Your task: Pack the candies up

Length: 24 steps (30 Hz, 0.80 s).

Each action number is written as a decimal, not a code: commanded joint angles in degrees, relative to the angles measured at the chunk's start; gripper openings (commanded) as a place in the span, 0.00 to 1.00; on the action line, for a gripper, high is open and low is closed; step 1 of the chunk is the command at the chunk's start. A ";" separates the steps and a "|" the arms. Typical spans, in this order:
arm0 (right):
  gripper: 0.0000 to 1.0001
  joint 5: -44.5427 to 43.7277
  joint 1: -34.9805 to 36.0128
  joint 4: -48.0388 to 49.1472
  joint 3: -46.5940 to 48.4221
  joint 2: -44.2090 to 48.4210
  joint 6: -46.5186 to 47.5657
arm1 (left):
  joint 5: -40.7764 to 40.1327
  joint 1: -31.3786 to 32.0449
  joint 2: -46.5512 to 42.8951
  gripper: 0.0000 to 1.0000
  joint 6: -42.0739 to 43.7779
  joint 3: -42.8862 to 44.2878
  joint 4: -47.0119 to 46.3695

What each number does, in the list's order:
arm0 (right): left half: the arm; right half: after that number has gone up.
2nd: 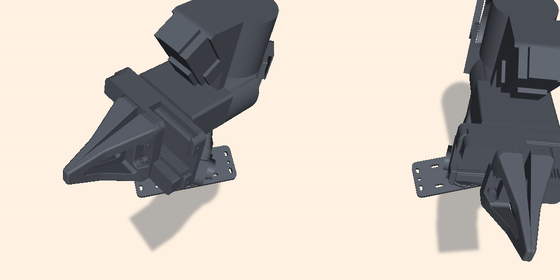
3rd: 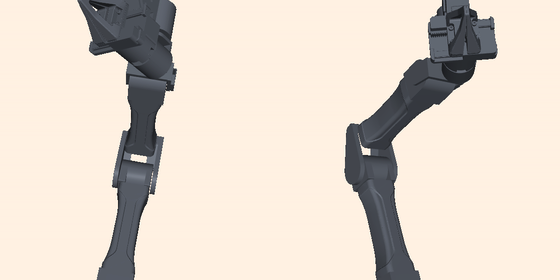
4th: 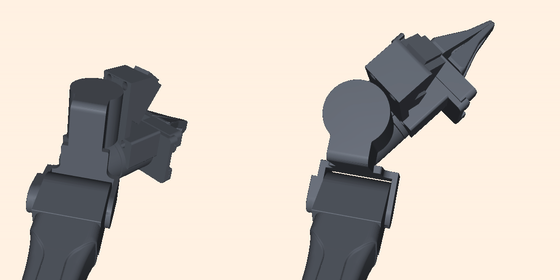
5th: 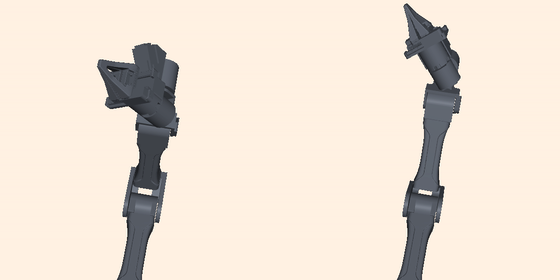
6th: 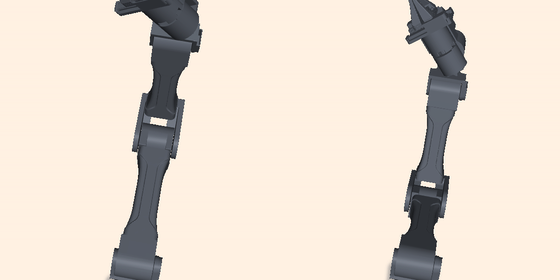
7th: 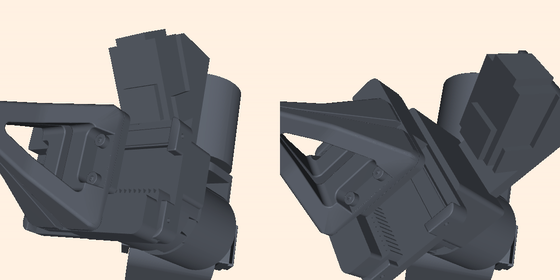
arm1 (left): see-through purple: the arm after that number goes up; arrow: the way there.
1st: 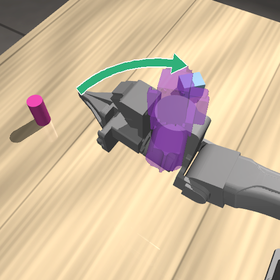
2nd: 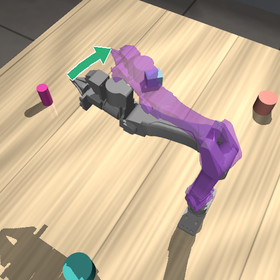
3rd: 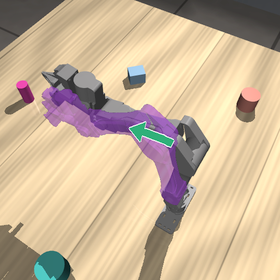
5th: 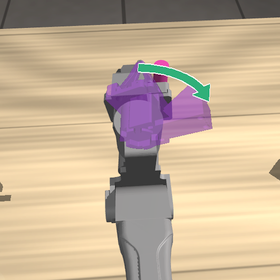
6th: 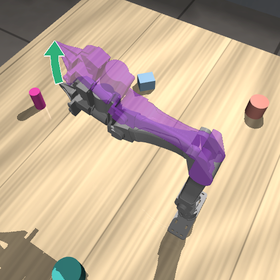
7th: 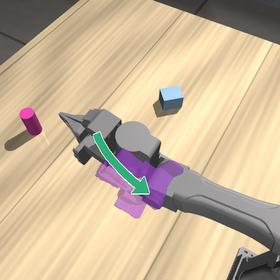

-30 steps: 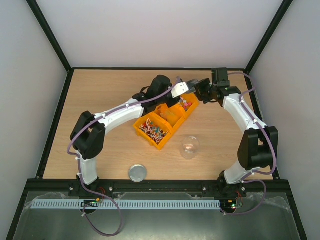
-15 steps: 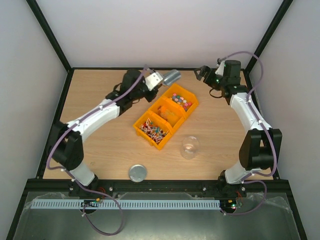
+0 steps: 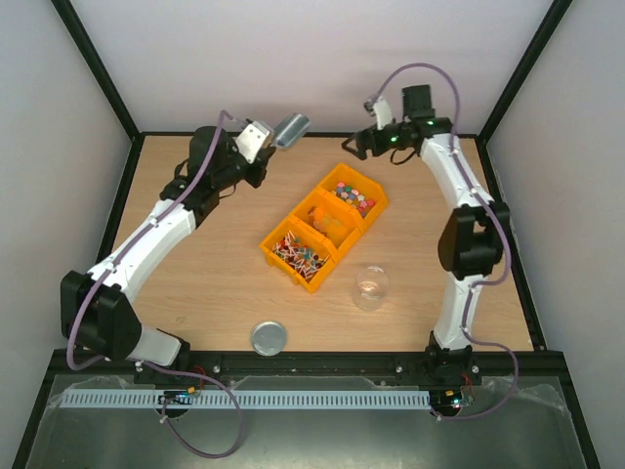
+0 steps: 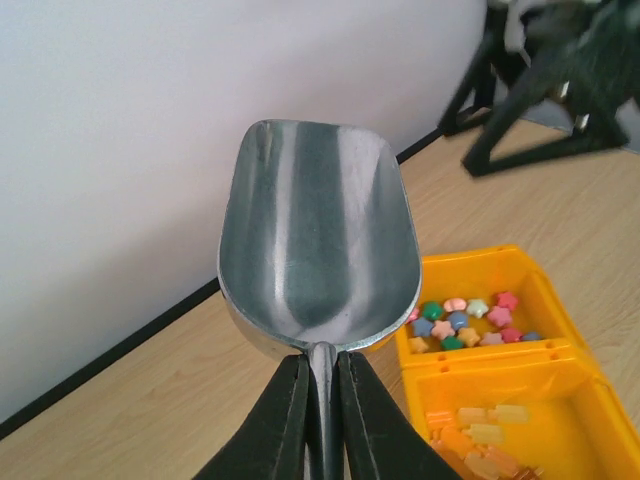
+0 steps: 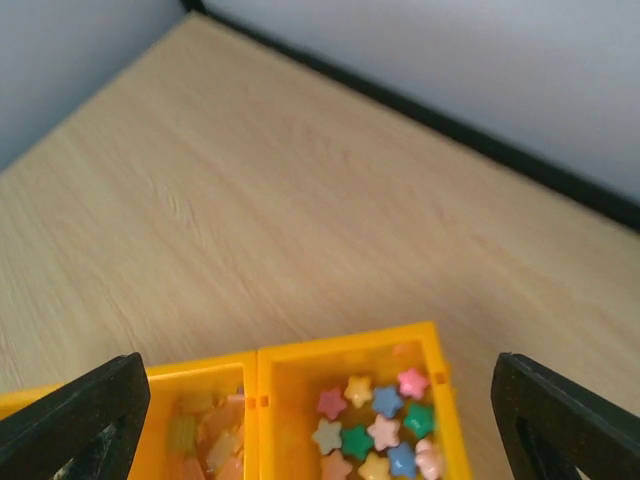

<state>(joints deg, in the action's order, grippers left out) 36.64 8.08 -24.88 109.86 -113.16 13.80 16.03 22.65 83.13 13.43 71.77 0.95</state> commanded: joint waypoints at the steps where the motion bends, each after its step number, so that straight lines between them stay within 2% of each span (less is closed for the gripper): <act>1: 0.93 -4.65 4.64 -18.62 6.99 -7.80 6.34 | -2.33 -1.99 -4.57 0.02 -2.40 -1.40 2.21; 10: 0.85 -15.26 11.39 -18.35 4.85 -11.84 4.94 | -2.08 -5.86 -10.78 0.02 -1.32 -5.22 8.90; 18: 0.67 -20.07 14.42 -16.97 0.56 -12.14 3.73 | -2.30 -7.13 -14.60 0.02 0.79 -7.72 9.94; 24: 0.63 -22.78 15.53 -13.81 -5.07 -10.48 2.11 | -2.02 -7.38 -15.45 0.02 1.25 -8.63 9.71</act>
<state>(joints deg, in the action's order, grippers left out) 17.17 22.72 -39.33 108.40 -125.10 17.23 13.91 15.77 69.12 13.80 64.18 11.35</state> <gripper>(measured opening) 0.641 0.059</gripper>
